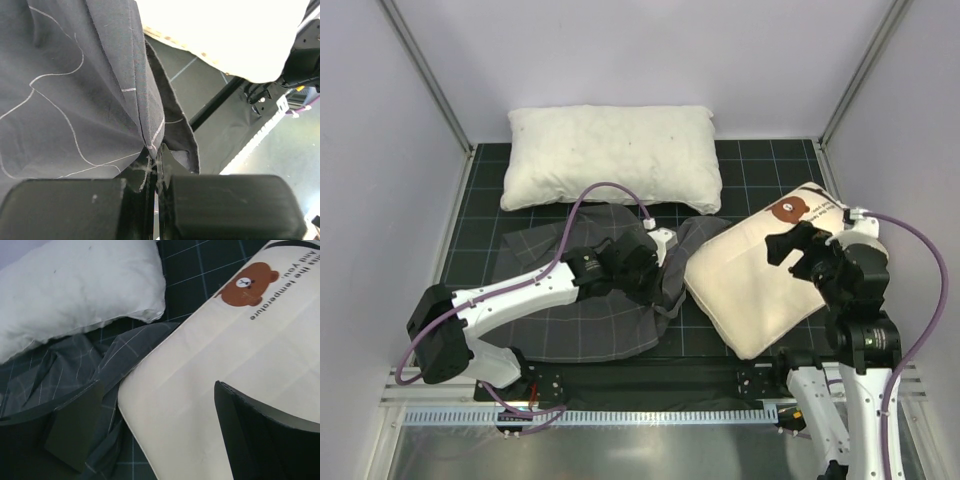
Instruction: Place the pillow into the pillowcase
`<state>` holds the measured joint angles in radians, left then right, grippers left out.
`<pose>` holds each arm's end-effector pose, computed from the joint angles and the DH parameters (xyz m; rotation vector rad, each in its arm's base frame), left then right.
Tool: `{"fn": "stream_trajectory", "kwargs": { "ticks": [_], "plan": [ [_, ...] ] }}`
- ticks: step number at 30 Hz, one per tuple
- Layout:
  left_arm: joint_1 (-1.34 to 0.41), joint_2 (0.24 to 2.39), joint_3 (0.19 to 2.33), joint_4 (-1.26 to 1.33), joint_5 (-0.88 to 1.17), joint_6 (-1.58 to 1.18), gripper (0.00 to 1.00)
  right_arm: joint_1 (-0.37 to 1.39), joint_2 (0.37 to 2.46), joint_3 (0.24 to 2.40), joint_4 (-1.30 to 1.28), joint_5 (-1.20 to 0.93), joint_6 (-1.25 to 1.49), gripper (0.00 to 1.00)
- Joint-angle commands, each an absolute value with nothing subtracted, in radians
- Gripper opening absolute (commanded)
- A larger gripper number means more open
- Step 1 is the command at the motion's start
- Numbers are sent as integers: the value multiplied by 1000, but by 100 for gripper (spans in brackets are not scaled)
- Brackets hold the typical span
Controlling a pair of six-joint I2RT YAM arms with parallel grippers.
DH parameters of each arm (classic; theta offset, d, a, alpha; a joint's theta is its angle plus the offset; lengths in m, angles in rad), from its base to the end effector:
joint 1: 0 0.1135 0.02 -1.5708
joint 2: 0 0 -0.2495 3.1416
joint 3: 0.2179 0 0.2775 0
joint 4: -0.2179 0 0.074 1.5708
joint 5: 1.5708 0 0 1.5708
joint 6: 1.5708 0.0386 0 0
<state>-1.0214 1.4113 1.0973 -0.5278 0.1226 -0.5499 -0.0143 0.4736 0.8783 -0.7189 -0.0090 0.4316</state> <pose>0.1690 -0.2851 0.2494 0.6643 2.5056 -0.8118 0.1305 -0.0015 0.3543 0.4131 1.8500 0.2936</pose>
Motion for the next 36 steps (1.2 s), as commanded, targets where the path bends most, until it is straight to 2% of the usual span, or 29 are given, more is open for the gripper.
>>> {"fn": "stream_trajectory", "kwargs": {
  "ticks": [1, 6, 9, 12, 15, 16, 19, 25, 36],
  "plan": [
    [-1023, 1411, 1144, -515, 81, -538, 2, -12, 570, 943, -761, -326, 229, 100],
    [-996, 1416, 1169, -566, -20, -515, 2, 0, 581, 879, -759, -383, 184, 100],
    [-954, 1420, 1166, -568, -14, -514, 2, 124, 632, 879, -764, -333, 196, 100],
    [-931, 1425, 1157, -563, -29, -517, 2, 260, 701, 885, -756, -157, 235, 100],
    [-922, 1427, 1134, -539, -31, -525, 2, 503, 805, 891, -744, 93, 284, 100],
    [-922, 1427, 1128, -531, -29, -532, 2, 585, 831, 899, -747, 136, 285, 99],
    [-920, 1433, 1103, -514, -22, -543, 2, 685, 966, 913, -770, 230, 285, 100],
    [-920, 1437, 1078, -491, -11, -554, 1, 767, 1113, 884, -782, 348, 311, 100],
    [-922, 1339, 1058, -494, -3, -557, 1, 816, 1368, 931, -765, 380, 337, 100]
  ]
}}
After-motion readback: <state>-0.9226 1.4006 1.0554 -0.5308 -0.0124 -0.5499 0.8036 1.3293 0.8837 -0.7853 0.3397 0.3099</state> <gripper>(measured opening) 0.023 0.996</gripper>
